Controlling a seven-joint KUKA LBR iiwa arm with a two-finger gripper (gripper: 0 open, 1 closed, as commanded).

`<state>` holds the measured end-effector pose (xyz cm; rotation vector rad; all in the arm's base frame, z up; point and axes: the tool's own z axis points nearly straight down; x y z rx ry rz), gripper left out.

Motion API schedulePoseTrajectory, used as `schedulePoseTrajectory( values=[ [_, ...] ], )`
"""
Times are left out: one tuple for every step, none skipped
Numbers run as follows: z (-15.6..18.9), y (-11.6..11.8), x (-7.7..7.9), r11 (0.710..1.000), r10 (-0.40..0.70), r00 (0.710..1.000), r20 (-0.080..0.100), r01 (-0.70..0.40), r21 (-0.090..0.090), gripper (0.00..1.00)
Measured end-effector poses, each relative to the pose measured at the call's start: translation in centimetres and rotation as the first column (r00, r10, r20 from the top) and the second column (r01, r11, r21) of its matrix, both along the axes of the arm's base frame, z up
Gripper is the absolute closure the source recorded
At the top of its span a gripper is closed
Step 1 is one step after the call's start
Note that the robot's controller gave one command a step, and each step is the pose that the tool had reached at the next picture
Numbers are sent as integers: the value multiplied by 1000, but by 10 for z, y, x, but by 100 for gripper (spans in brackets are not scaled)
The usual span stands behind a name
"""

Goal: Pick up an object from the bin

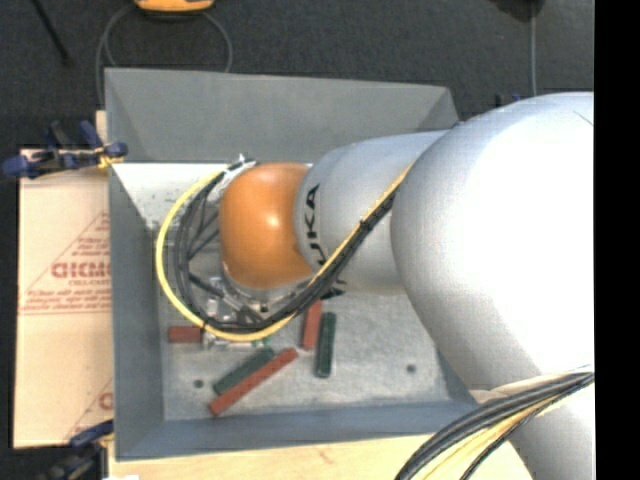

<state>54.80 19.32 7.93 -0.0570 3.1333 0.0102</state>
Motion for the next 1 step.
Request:
schedulePoseTrajectory(
  values=[
    [138, -1, -1, 1000, -7, 1000, -4, 6, -4, 100]
  ],
)
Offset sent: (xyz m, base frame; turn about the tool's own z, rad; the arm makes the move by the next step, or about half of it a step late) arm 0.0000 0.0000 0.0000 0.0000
